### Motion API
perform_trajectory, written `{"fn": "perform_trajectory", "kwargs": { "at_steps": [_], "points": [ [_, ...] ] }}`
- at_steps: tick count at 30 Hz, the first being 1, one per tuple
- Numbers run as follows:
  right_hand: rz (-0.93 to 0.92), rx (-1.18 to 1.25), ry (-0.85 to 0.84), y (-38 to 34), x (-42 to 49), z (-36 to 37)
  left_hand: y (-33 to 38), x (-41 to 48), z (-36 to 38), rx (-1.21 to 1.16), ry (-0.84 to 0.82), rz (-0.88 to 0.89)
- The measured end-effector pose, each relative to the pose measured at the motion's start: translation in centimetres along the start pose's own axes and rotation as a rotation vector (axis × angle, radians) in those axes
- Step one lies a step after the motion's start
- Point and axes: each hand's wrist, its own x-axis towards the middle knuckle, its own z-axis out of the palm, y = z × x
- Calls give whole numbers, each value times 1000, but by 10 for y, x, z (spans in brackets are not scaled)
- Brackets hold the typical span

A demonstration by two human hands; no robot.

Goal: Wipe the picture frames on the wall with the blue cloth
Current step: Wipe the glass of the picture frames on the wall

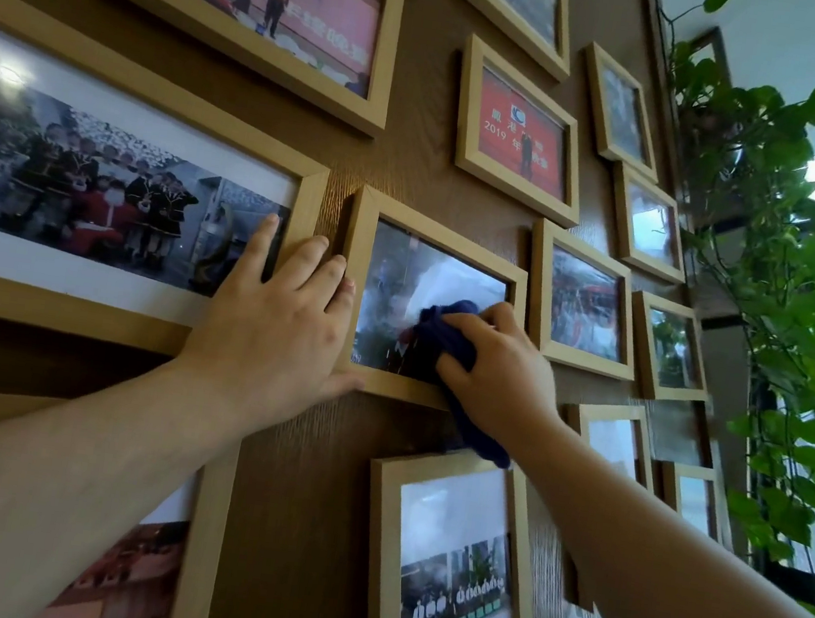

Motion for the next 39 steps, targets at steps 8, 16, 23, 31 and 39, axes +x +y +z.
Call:
{"fn": "perform_trajectory", "kwargs": {
  "at_steps": [8,16,23,31,39],
  "points": [
    [-180,215,-176,-49,3,-9,2,0,-4,7,-8,-18],
    [-133,139,-276,-6,-2,-14,2,1,-4,1,-5,-12],
    [-14,-13,-384,25,-2,-19,1,0,-1,45,3,-8],
    [69,-267,-399,37,-14,-31,5,0,-5,56,-25,-16],
    [-55,-315,-235,4,-38,-65,7,-10,-18,-5,17,46]
  ]
}}
